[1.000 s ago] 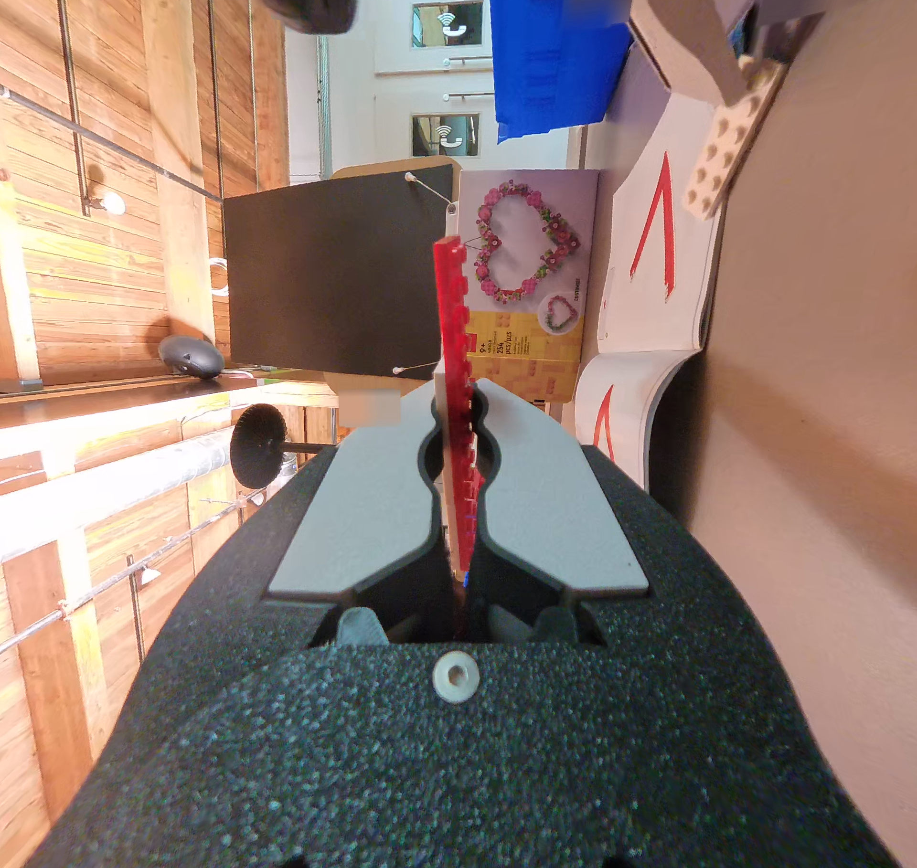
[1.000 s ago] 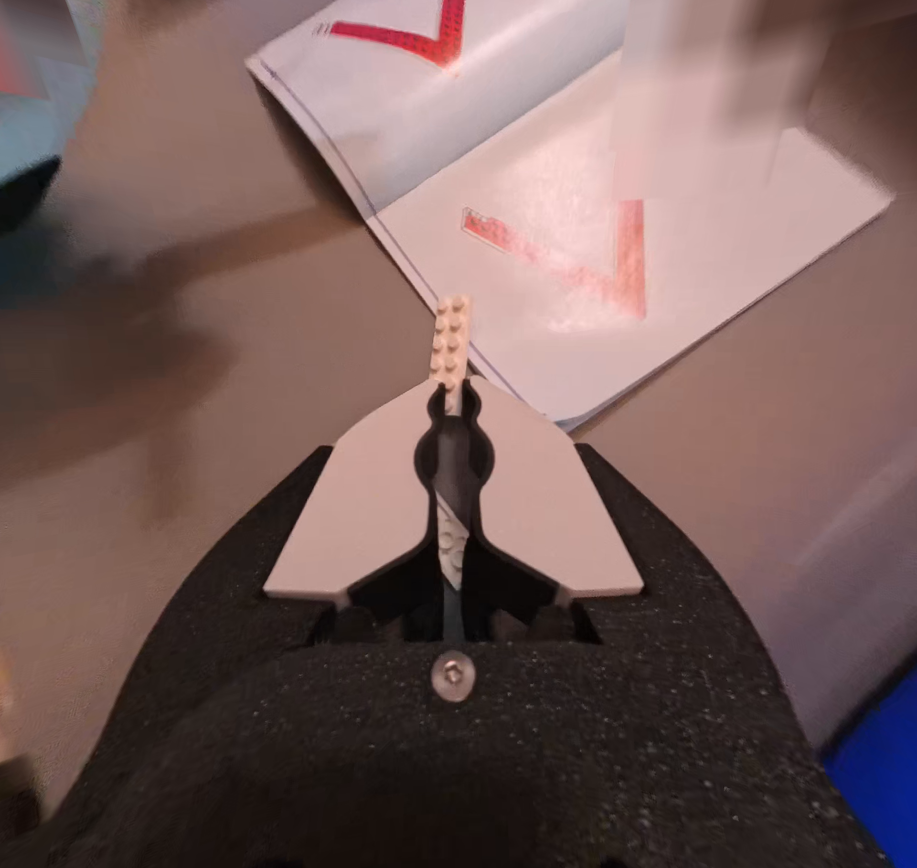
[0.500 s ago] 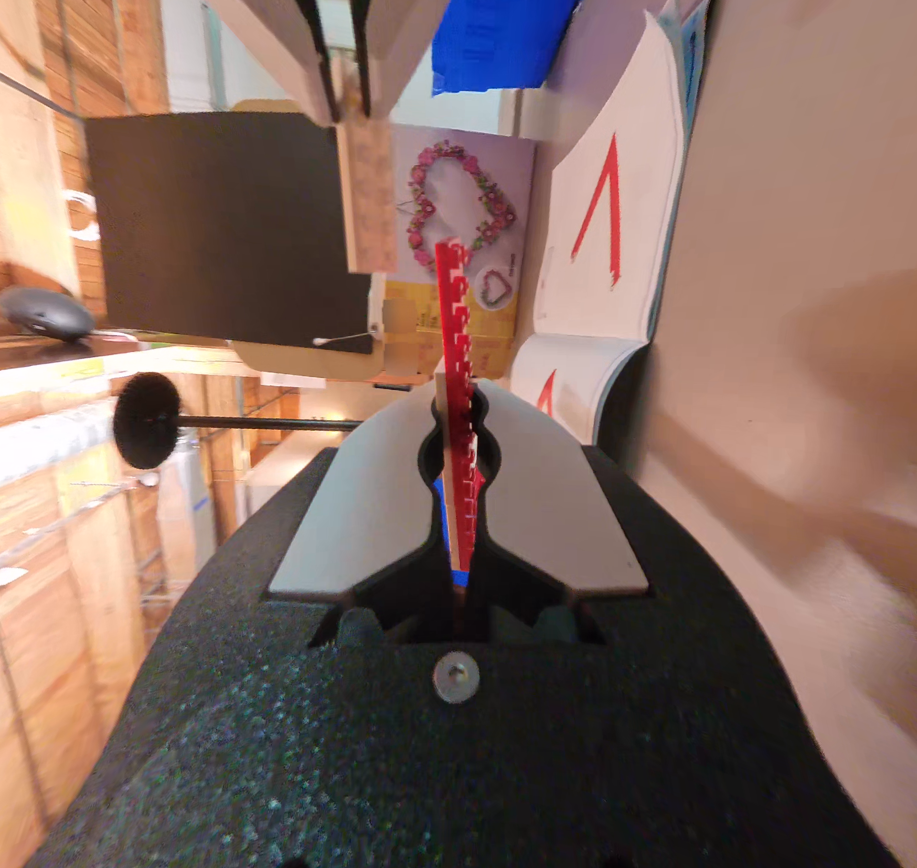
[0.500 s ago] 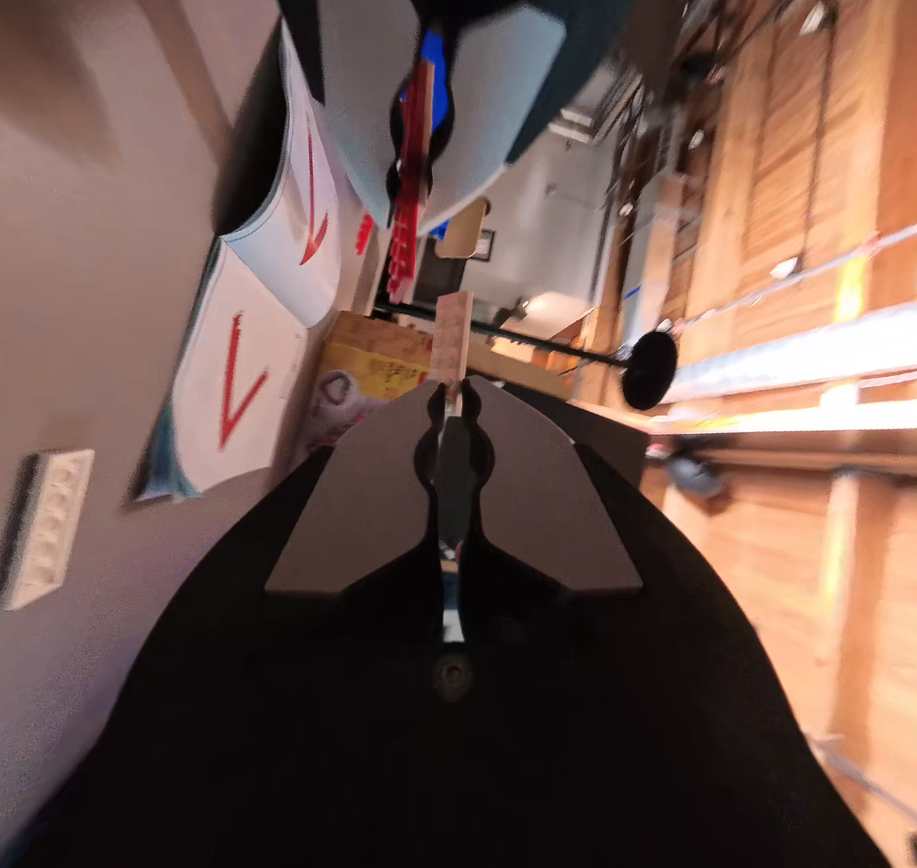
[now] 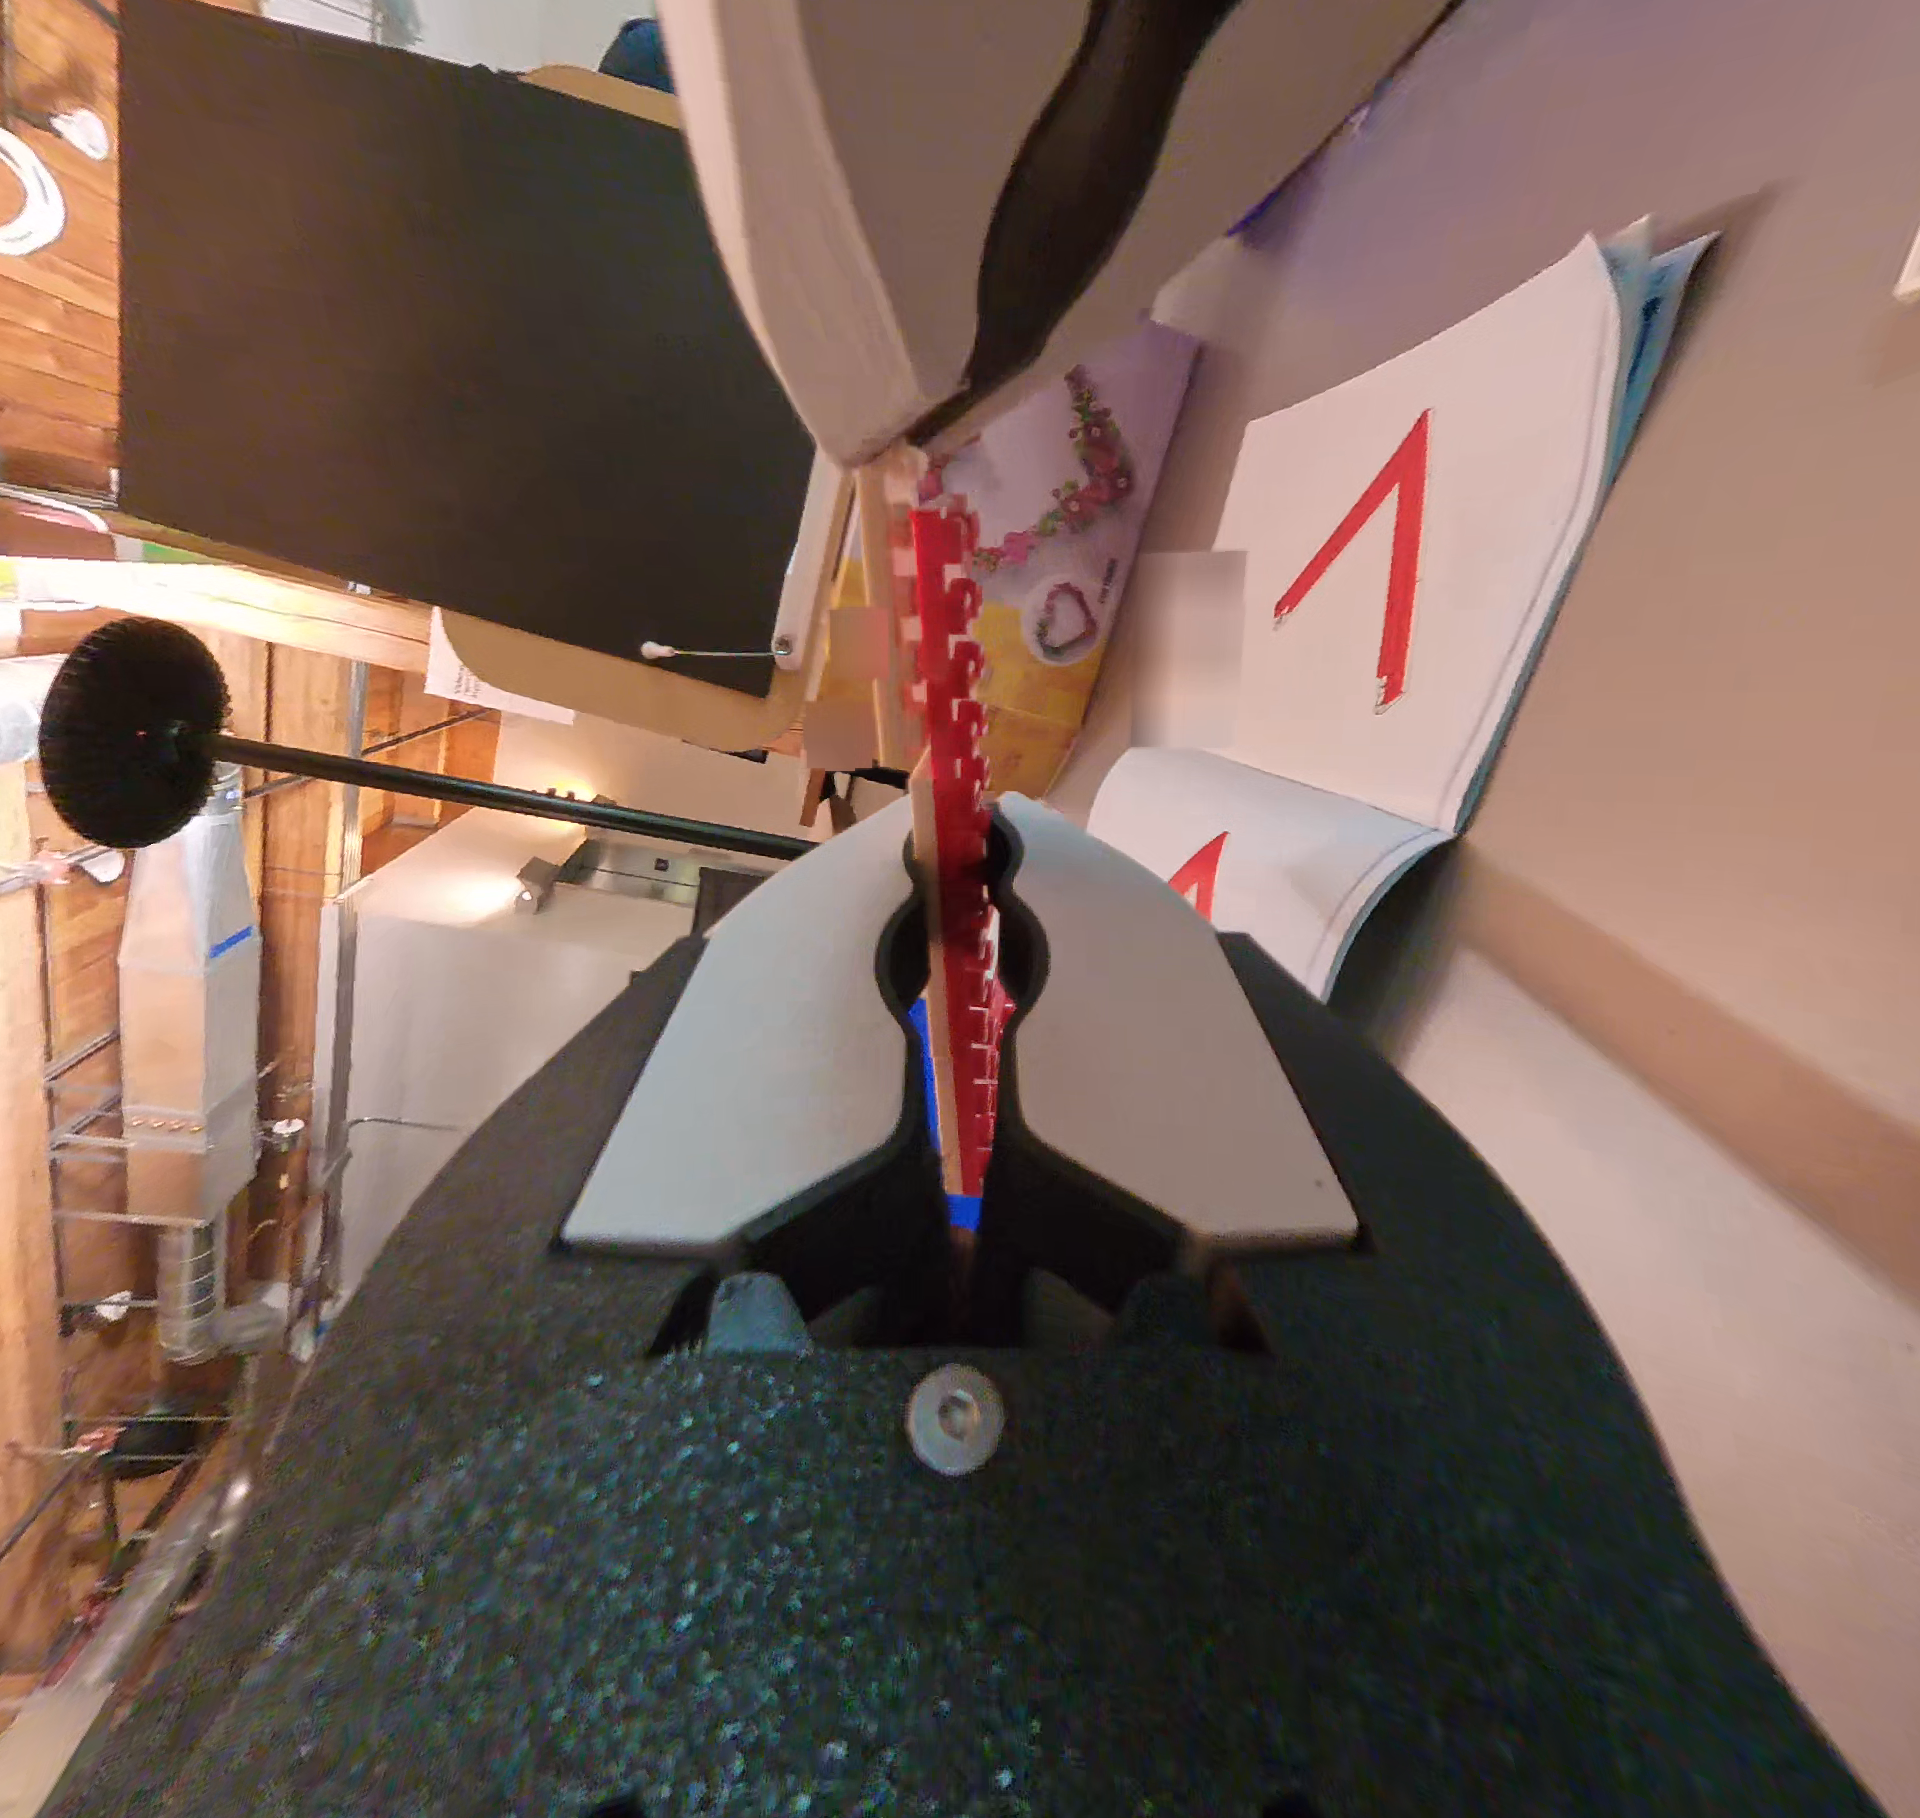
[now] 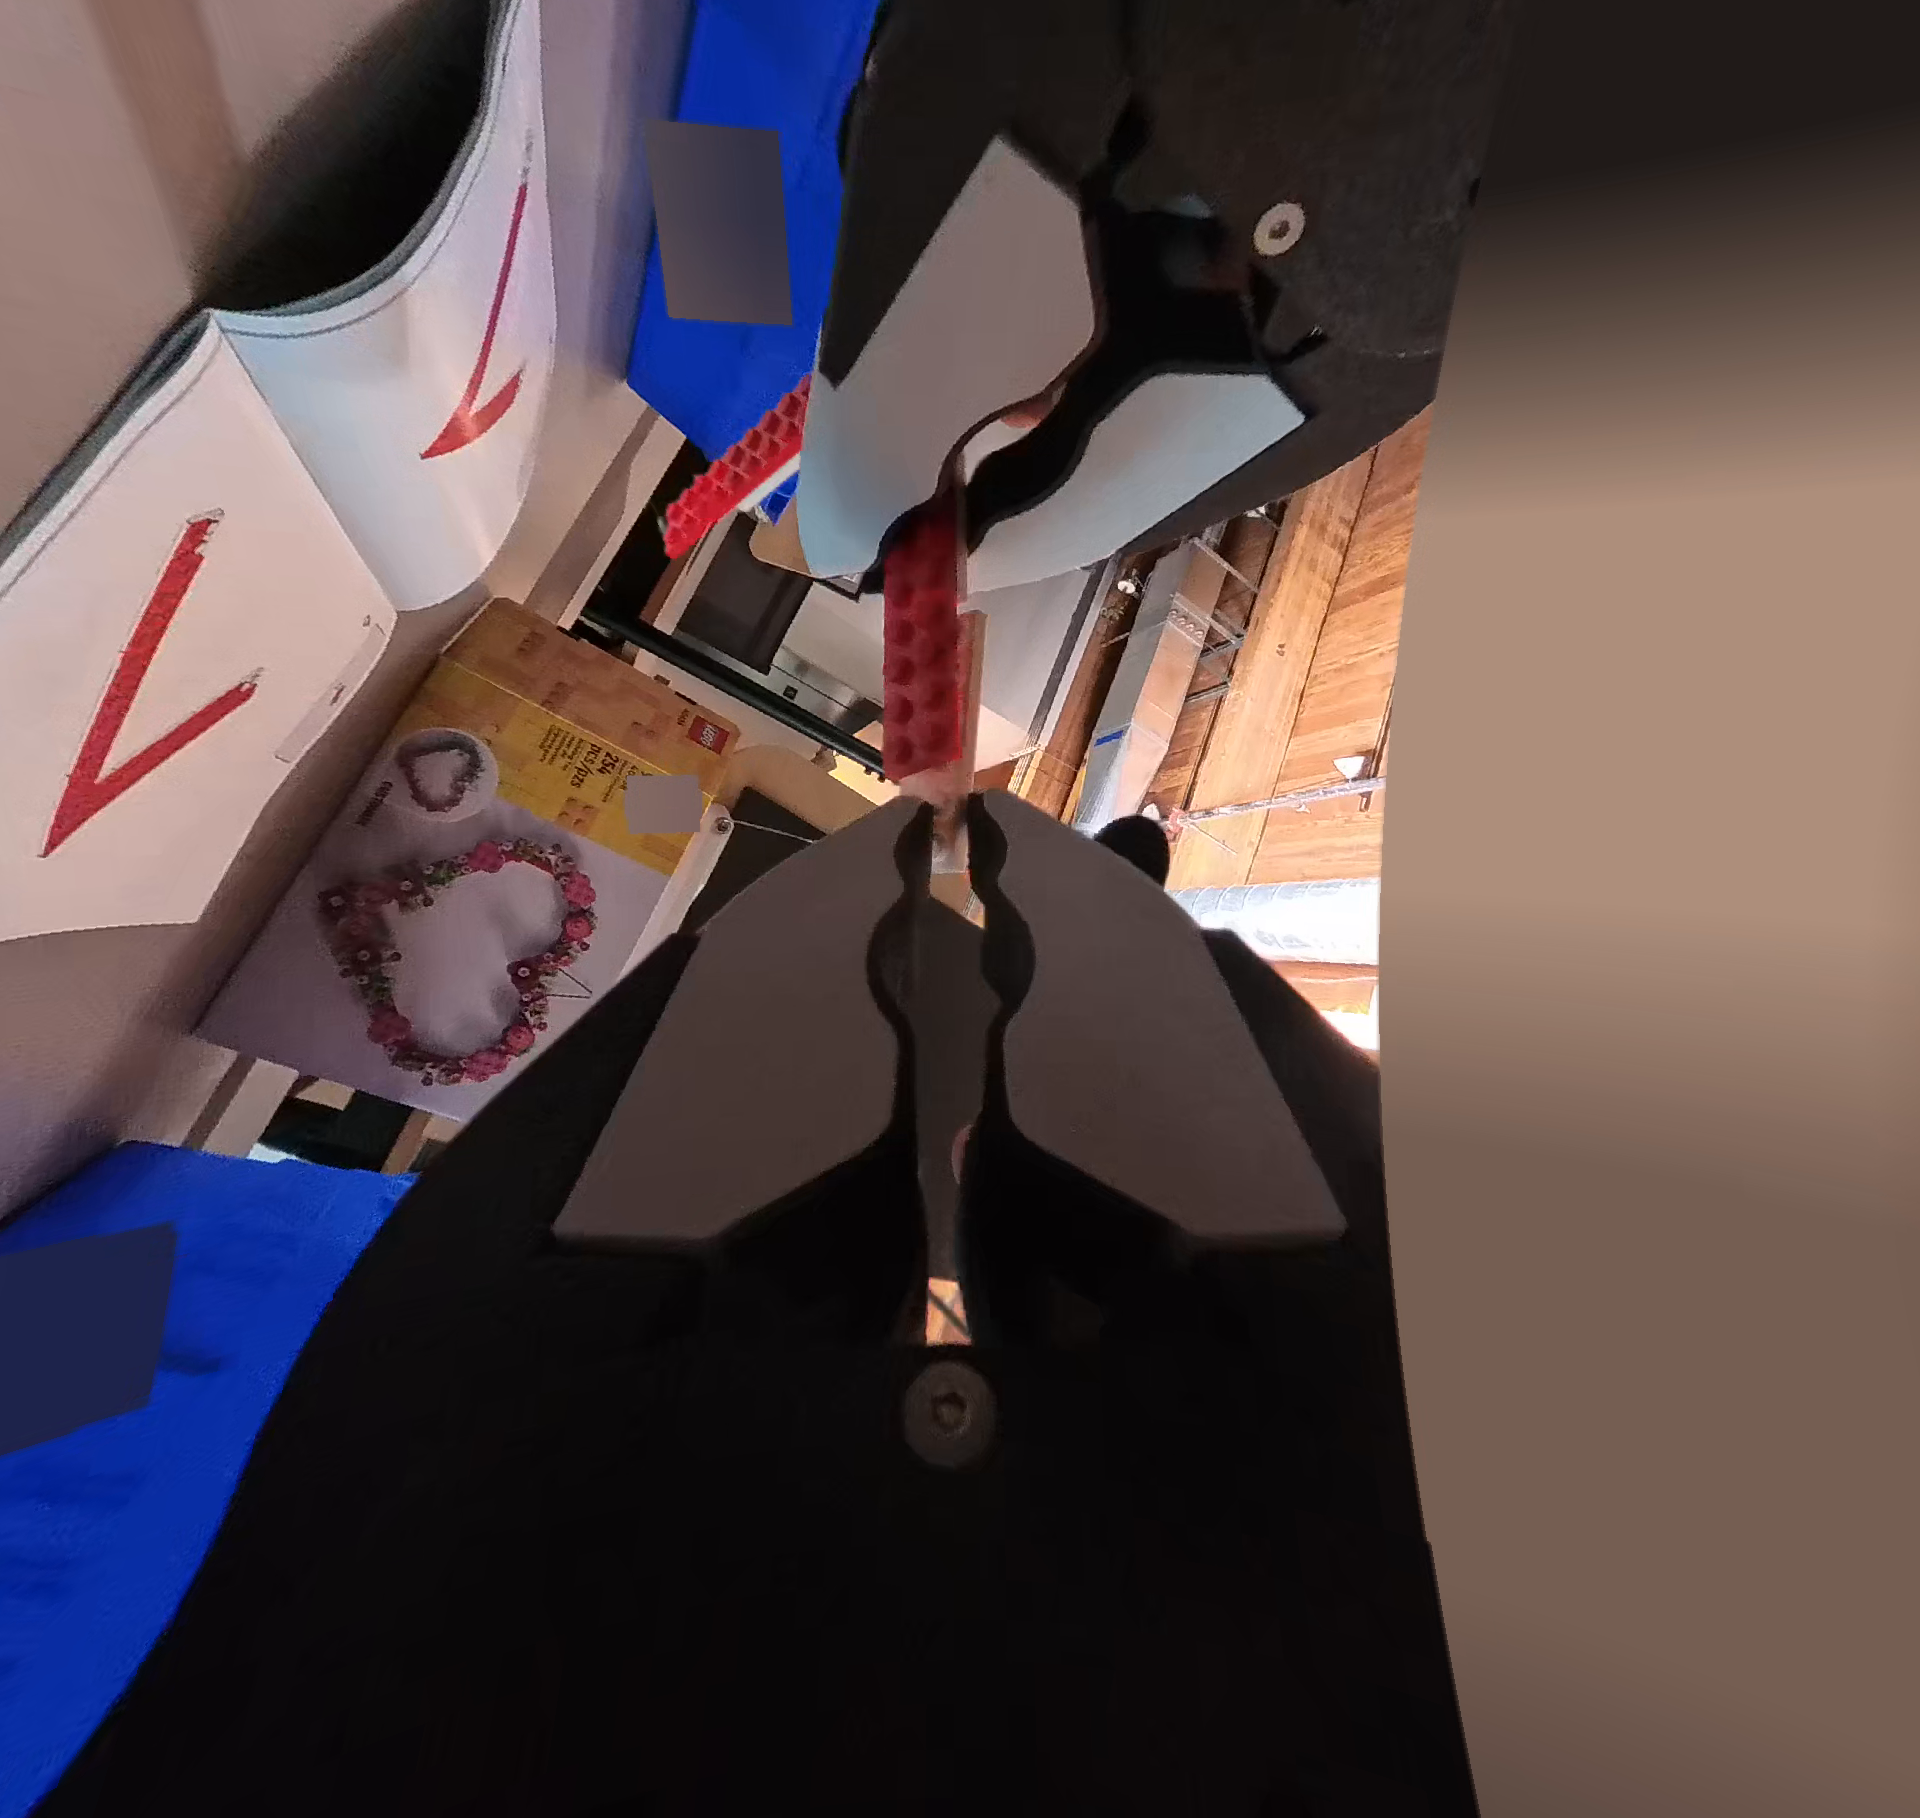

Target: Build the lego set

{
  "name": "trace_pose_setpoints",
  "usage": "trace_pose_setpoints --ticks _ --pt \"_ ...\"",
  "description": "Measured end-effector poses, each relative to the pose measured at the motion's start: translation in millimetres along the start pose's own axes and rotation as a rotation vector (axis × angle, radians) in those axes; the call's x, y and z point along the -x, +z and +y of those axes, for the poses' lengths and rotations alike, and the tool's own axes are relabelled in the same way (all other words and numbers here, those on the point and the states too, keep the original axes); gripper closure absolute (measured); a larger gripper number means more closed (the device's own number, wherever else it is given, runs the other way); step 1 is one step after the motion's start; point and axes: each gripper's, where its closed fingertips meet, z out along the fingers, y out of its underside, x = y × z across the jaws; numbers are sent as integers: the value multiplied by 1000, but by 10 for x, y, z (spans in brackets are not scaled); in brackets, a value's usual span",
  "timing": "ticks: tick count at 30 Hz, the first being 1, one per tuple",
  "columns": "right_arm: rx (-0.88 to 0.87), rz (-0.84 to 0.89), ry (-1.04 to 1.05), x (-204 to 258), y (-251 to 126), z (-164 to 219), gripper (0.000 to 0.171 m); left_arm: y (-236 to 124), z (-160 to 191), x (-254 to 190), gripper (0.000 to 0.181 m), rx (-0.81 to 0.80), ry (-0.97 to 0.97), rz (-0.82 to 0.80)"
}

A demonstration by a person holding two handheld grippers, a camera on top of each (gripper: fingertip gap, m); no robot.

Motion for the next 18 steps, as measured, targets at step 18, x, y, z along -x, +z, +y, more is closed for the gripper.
trace_pose_setpoints --ticks 18 --pt "30 -32 -102 -67 126 129 165 90 54 168 175 80 -36 -55"
